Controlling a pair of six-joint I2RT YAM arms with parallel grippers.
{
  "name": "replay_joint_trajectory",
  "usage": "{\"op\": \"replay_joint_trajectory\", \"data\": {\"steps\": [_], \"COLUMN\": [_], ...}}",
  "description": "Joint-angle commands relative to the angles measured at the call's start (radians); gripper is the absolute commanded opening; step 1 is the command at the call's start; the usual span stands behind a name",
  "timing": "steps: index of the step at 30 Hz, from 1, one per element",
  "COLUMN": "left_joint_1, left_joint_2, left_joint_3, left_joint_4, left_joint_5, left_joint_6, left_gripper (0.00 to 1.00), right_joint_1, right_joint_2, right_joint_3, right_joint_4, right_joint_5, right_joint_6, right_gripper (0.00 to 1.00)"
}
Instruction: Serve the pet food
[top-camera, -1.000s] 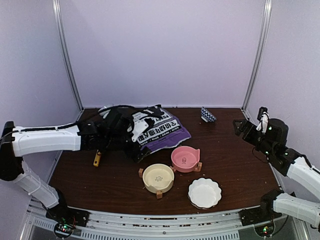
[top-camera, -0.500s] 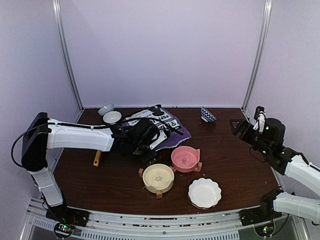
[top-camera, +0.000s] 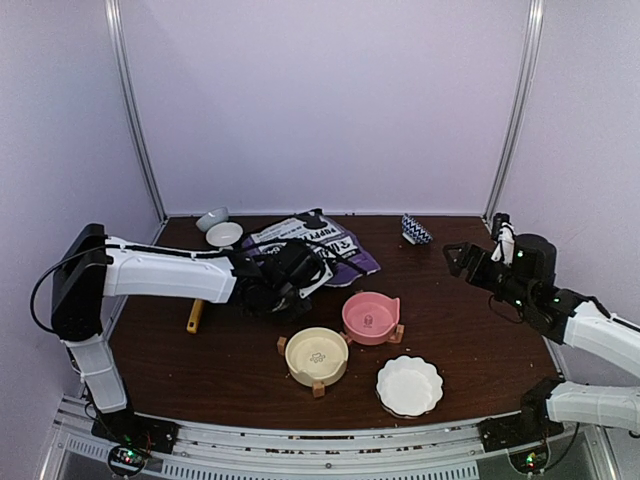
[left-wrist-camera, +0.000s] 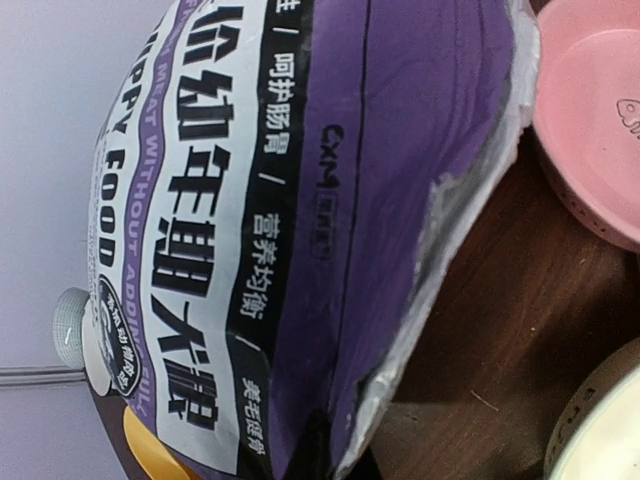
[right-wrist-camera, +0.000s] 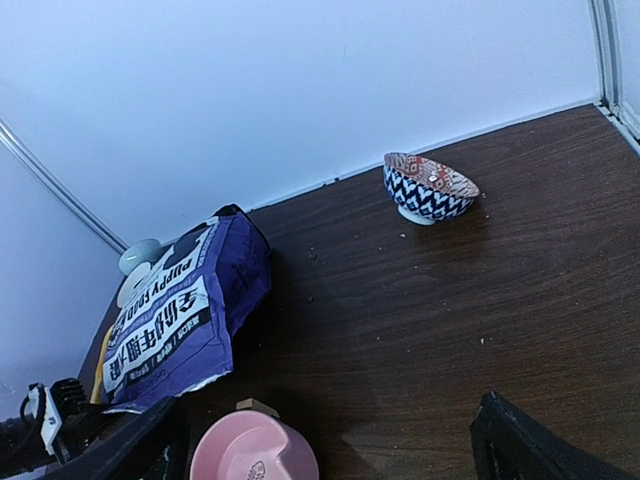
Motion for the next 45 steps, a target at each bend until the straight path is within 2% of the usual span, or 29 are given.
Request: {"op": "replay_joint_trajectory", "data": {"steps": [1,7,10,17,20,24,28,32,35,39,42,45], "left_joint_1": [0.082,0.242,0.302,0.359,0.363,0.364,0.363,0.354,0.306,0.242,0.220,0.218], "left_joint_2": [-0.052,-0.193,-0.224,-0.268,-0.296,-0.348,-0.396,-0.424,-0.427,-0.413,-0.389,-0.377], "left_joint_3": [0.087,0.224,0.310,0.446,0.473,0.465,0.424,0.382,0.357,0.279,0.251,0.250], "left_joint_4": [-0.015,-0.151,-0.232,-0.397,-0.440,-0.449,-0.420,-0.389,-0.377,-0.241,-0.155,-0.153], "left_joint_5": [-0.023,0.188,0.241,0.310,0.333,0.422,0.651,0.885,0.984,1.131,1.116,0.914], "left_joint_6": [-0.077,-0.170,-0.174,-0.200,-0.210,-0.230,-0.228,-0.202,-0.163,-0.208,-0.248,-0.283], "left_gripper": [0.00,0.00,0.00,0.00,0.00,0.00,0.00,0.00,0.00,0.00,0.00,0.00], "right_joint_1": [0.069,0.189,0.250,0.405,0.451,0.485,0.489,0.488,0.488,0.485,0.480,0.467], "right_joint_2": [0.048,0.138,0.203,0.428,0.549,0.718,0.864,0.978,1.024,1.053,1.043,1.014], "right_joint_3": [0.096,0.214,0.287,0.493,0.606,0.763,0.913,1.040,1.101,1.147,1.142,1.111], "right_joint_4": [-0.038,-0.078,-0.090,-0.091,-0.109,-0.129,-0.182,-0.231,-0.248,-0.280,-0.294,-0.304], "right_joint_5": [0.024,0.067,0.079,0.090,0.072,0.019,0.001,-0.011,-0.023,-0.010,-0.004,0.002], "right_joint_6": [-0.031,-0.033,-0.029,-0.046,-0.041,-0.031,-0.027,0.002,0.017,0.030,0.032,0.037], "right_gripper": [1.00,1.00,0.99,0.90,0.82,0.71,0.68,0.65,0.64,0.65,0.66,0.68]}}
